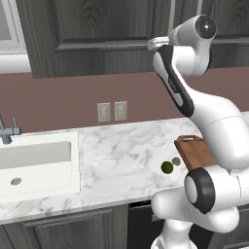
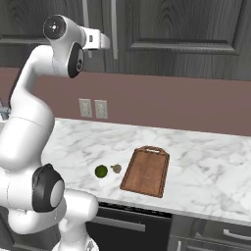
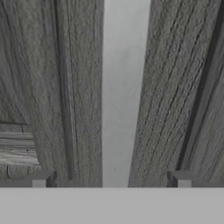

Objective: Open the cabinet. Place the bowl and condiment on the counter. Then place the lime and garlic on the cutting board.

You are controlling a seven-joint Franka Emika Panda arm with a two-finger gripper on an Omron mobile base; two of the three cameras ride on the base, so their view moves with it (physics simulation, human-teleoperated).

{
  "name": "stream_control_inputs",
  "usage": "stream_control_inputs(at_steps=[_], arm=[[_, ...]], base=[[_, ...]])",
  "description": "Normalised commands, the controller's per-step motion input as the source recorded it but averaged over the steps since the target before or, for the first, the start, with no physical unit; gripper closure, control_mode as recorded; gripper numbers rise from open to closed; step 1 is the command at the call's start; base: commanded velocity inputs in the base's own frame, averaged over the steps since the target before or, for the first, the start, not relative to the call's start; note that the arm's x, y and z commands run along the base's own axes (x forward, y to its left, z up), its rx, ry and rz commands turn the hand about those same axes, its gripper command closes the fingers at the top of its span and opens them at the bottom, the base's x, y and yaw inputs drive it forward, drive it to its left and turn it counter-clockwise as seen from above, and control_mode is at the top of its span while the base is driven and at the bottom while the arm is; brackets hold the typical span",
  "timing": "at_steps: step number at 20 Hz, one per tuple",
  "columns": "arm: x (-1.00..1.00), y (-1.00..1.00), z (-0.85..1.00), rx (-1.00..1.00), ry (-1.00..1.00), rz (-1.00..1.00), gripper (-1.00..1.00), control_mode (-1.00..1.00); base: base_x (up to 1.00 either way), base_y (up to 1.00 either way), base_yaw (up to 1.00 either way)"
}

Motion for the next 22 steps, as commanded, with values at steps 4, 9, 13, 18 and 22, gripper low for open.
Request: stream_control_inputs(at_steps=[4, 9, 13, 18, 22], arm=[[0.29, 0.0, -0.04, 0.0, 0.0, 0.0, -1.0, -1.0], [0.27, 0.0, -0.04, 0.0, 0.0, 0.0, -1.0, -1.0], [0.29, 0.0, -0.06, 0.0, 0.0, 0.0, 1.0, -1.0], [0.22, 0.0, -0.08, 0.0, 0.0, 0.0, 1.0, -1.0], [0.23, 0.0, -0.07, 0.0, 0.0, 0.0, 1.0, -1.0]], base=[[0.0, 0.0, 0.0], [0.0, 0.0, 0.0], [0.0, 0.0, 0.0], [0.0, 0.0, 0.0], [0.0, 0.0, 0.0]])
